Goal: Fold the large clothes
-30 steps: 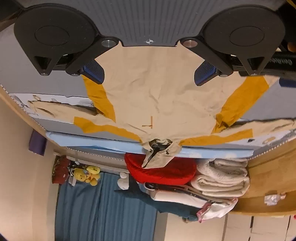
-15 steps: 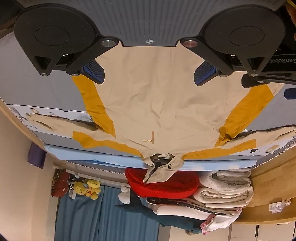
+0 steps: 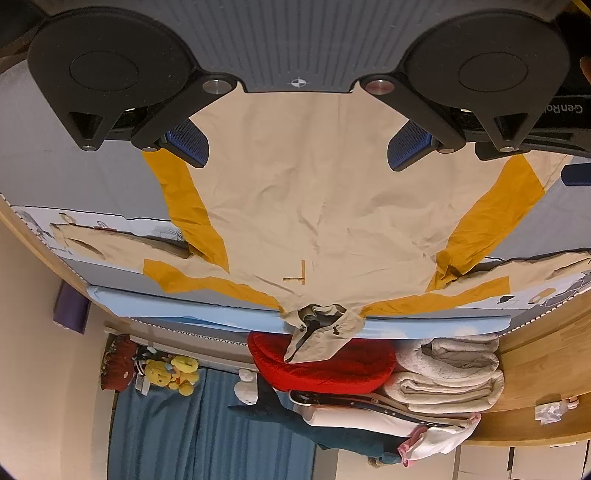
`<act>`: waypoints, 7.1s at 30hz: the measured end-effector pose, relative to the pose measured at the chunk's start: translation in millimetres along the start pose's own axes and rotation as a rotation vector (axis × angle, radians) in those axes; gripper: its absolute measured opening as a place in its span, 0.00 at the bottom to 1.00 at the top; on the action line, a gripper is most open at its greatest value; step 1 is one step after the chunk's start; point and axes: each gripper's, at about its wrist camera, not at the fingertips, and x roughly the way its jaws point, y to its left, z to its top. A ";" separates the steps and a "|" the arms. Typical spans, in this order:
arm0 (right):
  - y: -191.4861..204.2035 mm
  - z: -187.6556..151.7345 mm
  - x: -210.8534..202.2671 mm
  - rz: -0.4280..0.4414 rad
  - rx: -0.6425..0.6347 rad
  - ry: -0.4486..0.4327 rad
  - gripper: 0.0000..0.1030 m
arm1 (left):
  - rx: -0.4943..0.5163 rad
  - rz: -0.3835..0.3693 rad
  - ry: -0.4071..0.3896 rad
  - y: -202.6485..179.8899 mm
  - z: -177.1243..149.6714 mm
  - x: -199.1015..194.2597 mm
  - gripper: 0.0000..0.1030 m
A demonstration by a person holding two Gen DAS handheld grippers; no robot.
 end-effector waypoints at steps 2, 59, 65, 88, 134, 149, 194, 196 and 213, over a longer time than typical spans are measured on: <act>0.1 0.1 -0.1 -0.001 -0.001 0.000 0.99 | -0.002 0.000 0.002 0.4 0.5 0.2 1.00; -133.8 -5.7 95.1 -0.319 0.260 0.190 0.69 | 0.004 0.180 0.209 116.4 37.9 121.1 0.70; -174.9 -42.9 132.6 -0.410 0.362 0.403 0.62 | -0.169 0.231 0.327 163.7 23.2 148.7 0.68; -161.6 -19.7 84.3 -0.423 0.388 0.323 0.09 | 0.001 0.136 0.112 114.1 53.4 84.6 0.25; -26.4 185.3 45.7 -0.087 -0.089 -0.397 0.70 | -0.103 0.087 -0.262 105.3 289.6 143.1 0.66; 23.5 206.1 205.8 0.112 -0.051 -0.060 0.68 | -0.518 0.363 0.071 326.7 234.8 283.8 0.60; -14.4 185.8 288.9 0.103 0.131 0.218 0.09 | -0.135 -0.216 -0.277 88.0 352.9 240.8 0.01; -20.1 186.0 286.6 0.099 0.141 0.220 0.09 | -0.038 -0.393 -0.157 34.9 344.8 243.9 0.17; -82.2 200.9 267.3 0.084 0.317 0.124 0.08 | -0.082 0.071 0.074 71.6 305.6 265.6 0.28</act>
